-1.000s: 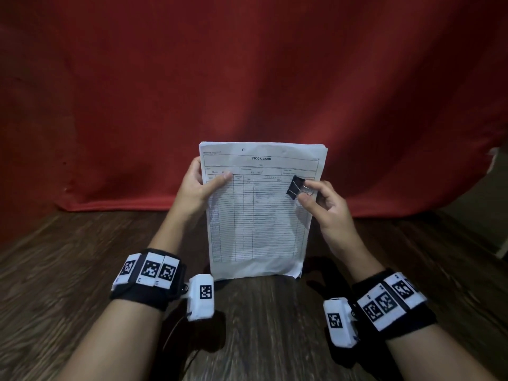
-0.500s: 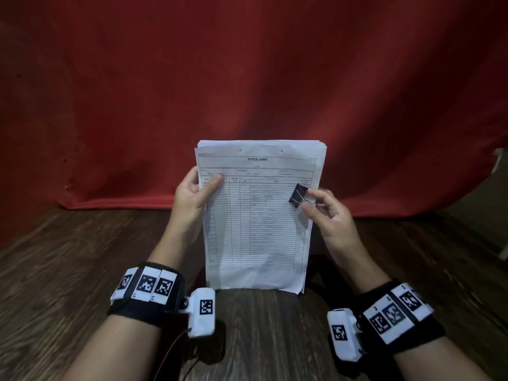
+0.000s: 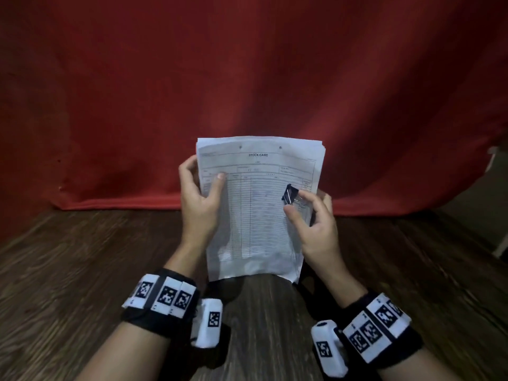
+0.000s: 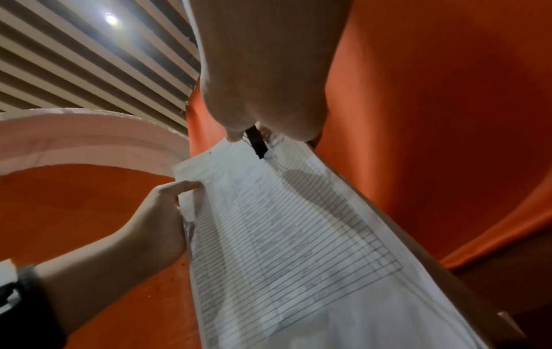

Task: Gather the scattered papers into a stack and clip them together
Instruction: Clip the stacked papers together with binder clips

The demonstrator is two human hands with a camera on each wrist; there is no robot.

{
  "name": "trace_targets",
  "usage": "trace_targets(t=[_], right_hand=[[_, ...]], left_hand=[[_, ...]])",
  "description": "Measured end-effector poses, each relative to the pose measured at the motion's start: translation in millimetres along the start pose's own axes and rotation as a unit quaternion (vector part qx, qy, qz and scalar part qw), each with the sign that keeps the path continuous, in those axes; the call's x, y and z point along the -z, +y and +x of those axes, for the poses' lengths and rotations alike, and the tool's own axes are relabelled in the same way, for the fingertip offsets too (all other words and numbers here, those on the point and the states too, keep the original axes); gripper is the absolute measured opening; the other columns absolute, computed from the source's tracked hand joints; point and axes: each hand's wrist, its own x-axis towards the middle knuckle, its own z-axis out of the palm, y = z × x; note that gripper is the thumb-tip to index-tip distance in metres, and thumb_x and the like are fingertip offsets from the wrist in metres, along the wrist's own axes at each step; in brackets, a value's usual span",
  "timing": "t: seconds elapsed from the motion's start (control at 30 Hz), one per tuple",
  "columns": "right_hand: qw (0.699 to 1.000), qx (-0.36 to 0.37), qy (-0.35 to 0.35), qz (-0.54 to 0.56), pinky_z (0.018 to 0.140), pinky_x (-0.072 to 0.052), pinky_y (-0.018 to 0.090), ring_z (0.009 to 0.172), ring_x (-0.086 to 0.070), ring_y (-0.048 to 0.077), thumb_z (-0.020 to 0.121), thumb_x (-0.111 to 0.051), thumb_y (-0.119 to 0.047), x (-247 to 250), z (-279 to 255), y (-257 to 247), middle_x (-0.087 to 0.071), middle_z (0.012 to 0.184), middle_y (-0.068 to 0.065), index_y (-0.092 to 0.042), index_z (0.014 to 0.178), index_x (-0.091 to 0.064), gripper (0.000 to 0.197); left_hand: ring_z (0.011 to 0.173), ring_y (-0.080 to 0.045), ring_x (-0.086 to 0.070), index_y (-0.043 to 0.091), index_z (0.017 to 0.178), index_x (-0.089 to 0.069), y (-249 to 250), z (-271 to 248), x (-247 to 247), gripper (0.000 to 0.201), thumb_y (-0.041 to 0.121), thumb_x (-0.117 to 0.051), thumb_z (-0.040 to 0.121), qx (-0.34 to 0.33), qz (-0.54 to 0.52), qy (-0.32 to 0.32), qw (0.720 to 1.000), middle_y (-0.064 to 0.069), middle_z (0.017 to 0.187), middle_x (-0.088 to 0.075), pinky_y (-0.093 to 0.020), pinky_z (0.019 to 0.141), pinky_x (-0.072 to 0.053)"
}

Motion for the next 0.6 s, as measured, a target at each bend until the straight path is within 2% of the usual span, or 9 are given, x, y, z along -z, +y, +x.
trace_targets(t=[0.07, 0.13, 0.2, 0.3, 0.37, 0.43, 0.47, 0.53, 0.6], right_hand=[[1.000, -0.005, -0.023, 0.019, 0.099, -0.042, 0.005, 0.115, -0.056, -0.013, 0.081, -0.076, -0.058, 5.9, 3.0, -0.7, -0.053, 0.122, -0.010, -0.032, 0.118, -0.062, 0.048], [0.999, -0.006, -0.041, 0.030, 0.104, -0.045, 0.014, 0.120, -0.058, -0.005, 0.080, -0.074, -0.061, 9.4, 6.8, 0.5, -0.056, 0.124, -0.007, -0.038, 0.116, -0.062, 0.045], [0.998, -0.010, -0.050, 0.044, 0.109, -0.047, 0.025, 0.125, -0.060, 0.006, 0.079, -0.073, -0.059, 12.5, 10.4, 4.7, -0.059, 0.128, 0.000, -0.037, 0.118, -0.063, 0.046], [0.994, -0.028, -0.061, 0.082, 0.109, -0.049, 0.032, 0.128, -0.061, 0.016, 0.074, -0.077, -0.070, 18.1, 13.2, 8.7, -0.059, 0.133, 0.005, -0.026, 0.123, -0.065, 0.067], [0.992, -0.035, -0.069, 0.095, 0.110, -0.049, 0.034, 0.127, -0.062, 0.017, 0.079, -0.078, -0.060, 20.4, 13.6, 8.5, -0.060, 0.134, 0.008, -0.012, 0.128, -0.064, 0.070], [0.990, -0.040, -0.081, 0.105, 0.112, -0.049, 0.036, 0.126, -0.063, 0.014, 0.086, -0.076, -0.036, 22.6, 14.2, 6.9, -0.060, 0.135, 0.011, -0.004, 0.131, -0.062, 0.057], [0.989, -0.041, -0.085, 0.111, 0.112, -0.049, 0.035, 0.126, -0.063, 0.013, 0.086, -0.074, -0.028, 23.9, 14.5, 6.2, -0.060, 0.136, 0.011, -0.004, 0.130, -0.062, 0.051], [0.988, -0.040, -0.093, 0.117, 0.111, -0.049, 0.031, 0.126, -0.063, 0.012, 0.086, -0.072, -0.023, 26.4, 15.0, 4.8, -0.061, 0.136, 0.011, -0.011, 0.126, -0.064, 0.043], [0.987, -0.044, -0.103, 0.120, 0.108, -0.050, 0.029, 0.125, -0.064, 0.013, 0.086, -0.072, -0.022, 28.3, 15.2, 3.5, -0.064, 0.135, 0.010, -0.019, 0.122, -0.065, 0.037]], left_hand=[[0.123, 0.000, -0.060, 0.016, 0.148, -0.038, 4.1, 14.0, 11.4, 0.060, -0.001, -0.065, 0.098, -0.009, -0.002, -0.047, 0.999, 0.009, 0.142, -0.054, -0.028, 0.102, -0.054], [0.124, 0.010, -0.057, 0.021, 0.158, -0.030, 14.4, 27.5, 18.4, 0.076, -0.008, -0.063, 0.096, -0.018, 0.017, -0.101, 0.995, 0.019, 0.147, -0.046, -0.019, 0.099, -0.052], [0.114, 0.017, -0.058, 0.022, 0.158, -0.031, 22.1, 37.1, 22.8, 0.078, -0.013, -0.062, 0.096, -0.021, 0.032, -0.147, 0.988, 0.024, 0.136, -0.050, -0.011, 0.092, -0.051], [0.108, 0.003, -0.068, 0.021, 0.158, -0.033, 19.8, 44.8, 29.3, 0.077, -0.013, -0.063, 0.097, 0.021, 0.002, -0.179, 0.984, 0.018, 0.119, -0.070, -0.020, 0.088, -0.057], [0.106, -0.009, -0.072, 0.024, 0.159, -0.030, 15.1, 43.9, 31.8, 0.079, -0.012, -0.062, 0.097, 0.068, -0.041, -0.169, 0.982, 0.008, 0.112, -0.077, -0.029, 0.088, -0.060], [0.109, -0.011, -0.072, 0.027, 0.158, -0.031, 13.8, 40.6, 33.5, 0.078, -0.012, -0.061, 0.098, 0.068, -0.055, -0.165, 0.982, 0.002, 0.116, -0.076, -0.030, 0.089, -0.060], [0.110, -0.009, -0.071, 0.028, 0.157, -0.034, 13.6, 39.3, 34.2, 0.077, -0.012, -0.061, 0.098, 0.053, -0.043, -0.169, 0.983, 0.002, 0.120, -0.072, -0.029, 0.089, -0.060], [0.108, -0.005, -0.069, 0.029, 0.152, -0.042, 16.2, 38.5, 35.7, 0.071, -0.010, -0.063, 0.097, 0.019, -0.011, -0.180, 0.983, 0.000, 0.121, -0.066, -0.027, 0.087, -0.060], [0.104, 0.001, -0.067, 0.022, 0.144, -0.050, 19.5, 41.5, 37.6, 0.059, -0.010, -0.065, 0.096, -0.002, 0.014, -0.185, 0.983, 0.004, 0.117, -0.064, -0.023, 0.085, -0.057]])
